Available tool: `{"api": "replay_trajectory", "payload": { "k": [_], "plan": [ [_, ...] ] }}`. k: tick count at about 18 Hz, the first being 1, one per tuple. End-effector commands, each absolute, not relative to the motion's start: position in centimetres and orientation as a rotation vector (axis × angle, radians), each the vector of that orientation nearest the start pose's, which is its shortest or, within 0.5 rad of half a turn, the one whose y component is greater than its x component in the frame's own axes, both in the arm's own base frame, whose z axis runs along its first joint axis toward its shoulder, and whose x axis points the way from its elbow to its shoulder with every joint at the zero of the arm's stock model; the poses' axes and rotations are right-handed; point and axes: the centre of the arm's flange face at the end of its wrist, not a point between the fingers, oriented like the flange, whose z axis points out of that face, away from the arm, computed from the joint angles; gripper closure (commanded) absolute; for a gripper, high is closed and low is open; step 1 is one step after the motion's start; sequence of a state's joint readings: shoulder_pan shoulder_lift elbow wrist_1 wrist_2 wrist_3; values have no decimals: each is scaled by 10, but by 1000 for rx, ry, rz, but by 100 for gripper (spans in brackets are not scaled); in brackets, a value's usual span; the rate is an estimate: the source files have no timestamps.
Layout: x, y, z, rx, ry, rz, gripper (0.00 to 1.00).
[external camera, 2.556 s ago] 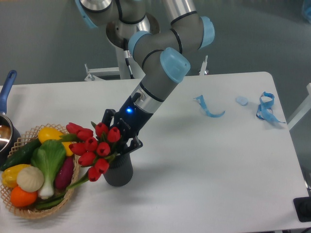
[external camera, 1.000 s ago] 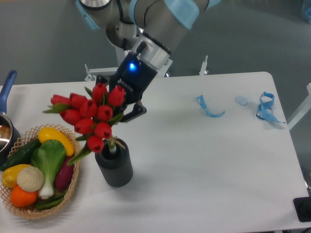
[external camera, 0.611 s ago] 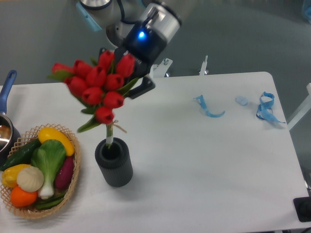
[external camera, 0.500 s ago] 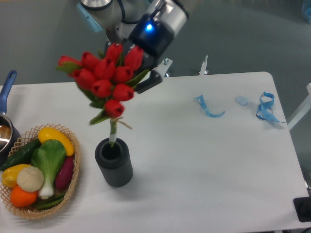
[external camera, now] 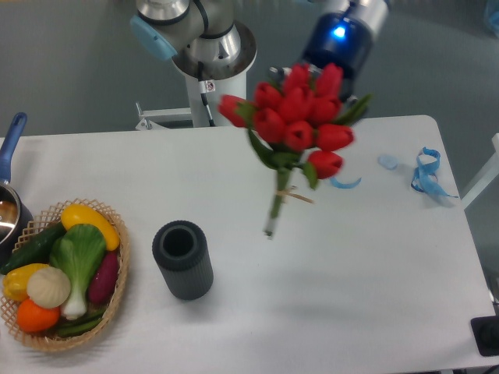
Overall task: Pick up the flowers from the vase
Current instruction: 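Lift the gripped tulip bunch up out of the vase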
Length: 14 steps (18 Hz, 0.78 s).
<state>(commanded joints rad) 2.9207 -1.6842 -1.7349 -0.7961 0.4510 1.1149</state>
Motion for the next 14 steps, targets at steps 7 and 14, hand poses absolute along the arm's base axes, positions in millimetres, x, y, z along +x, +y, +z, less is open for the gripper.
{"api": "replay_trajectory", "payload": {
  "k": [7, 14],
  "plan": [
    [-491, 310, 474, -1974, 63, 105, 65],
    [-485, 307, 472, -1976, 50, 99, 65]
  ]
}}
